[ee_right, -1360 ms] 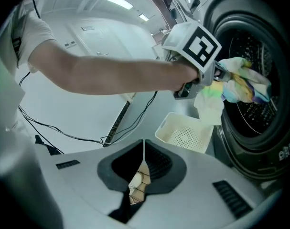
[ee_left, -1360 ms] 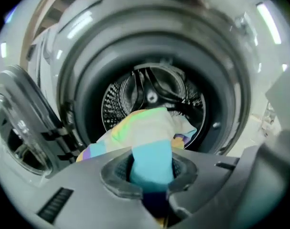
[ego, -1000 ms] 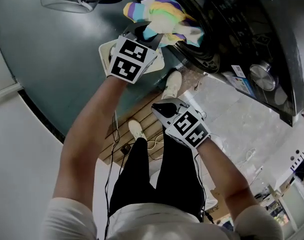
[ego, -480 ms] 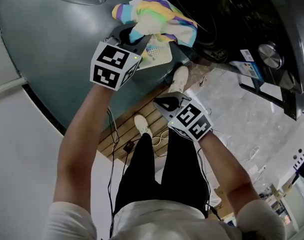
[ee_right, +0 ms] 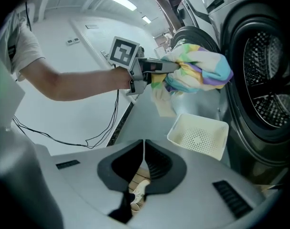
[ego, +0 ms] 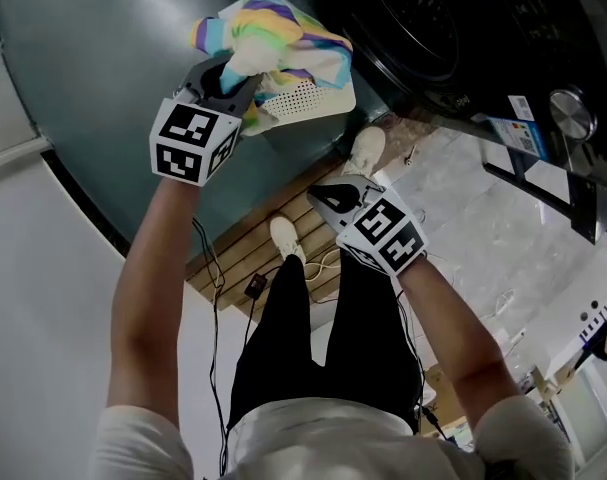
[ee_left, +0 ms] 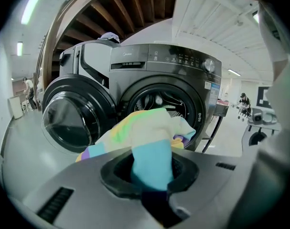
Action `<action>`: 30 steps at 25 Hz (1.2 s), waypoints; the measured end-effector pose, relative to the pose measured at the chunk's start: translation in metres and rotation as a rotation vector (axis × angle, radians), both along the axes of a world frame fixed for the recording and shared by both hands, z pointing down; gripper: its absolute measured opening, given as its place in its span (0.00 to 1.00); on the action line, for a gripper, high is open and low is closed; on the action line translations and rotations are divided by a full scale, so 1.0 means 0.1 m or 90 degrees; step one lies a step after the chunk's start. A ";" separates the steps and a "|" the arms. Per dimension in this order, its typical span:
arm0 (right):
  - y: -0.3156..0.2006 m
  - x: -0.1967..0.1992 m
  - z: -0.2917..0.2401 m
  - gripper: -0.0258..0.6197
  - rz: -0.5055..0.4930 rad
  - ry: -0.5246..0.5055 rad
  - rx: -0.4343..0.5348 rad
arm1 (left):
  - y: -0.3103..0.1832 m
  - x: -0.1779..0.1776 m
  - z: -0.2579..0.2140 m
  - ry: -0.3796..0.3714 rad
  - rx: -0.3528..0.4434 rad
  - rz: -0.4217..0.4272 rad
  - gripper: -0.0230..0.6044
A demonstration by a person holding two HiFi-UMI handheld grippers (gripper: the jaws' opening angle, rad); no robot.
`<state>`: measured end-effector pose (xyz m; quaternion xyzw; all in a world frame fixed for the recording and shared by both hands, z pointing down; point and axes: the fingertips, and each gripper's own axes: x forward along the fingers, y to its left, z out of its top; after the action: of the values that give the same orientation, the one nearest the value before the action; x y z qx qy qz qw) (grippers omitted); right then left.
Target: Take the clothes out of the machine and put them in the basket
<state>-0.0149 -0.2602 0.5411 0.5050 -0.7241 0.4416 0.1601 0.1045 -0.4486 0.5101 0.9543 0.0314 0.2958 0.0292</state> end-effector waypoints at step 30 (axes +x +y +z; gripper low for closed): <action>-0.05 0.48 0.99 0.06 -0.040 -0.019 -0.074 | 0.16 0.10 2.79 -0.218 -0.001 0.066 0.19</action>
<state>0.0334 -0.2655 0.6397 0.4651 -0.7153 0.4848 0.1923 0.1149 -0.4321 0.7887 0.8871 0.0755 0.4550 0.0199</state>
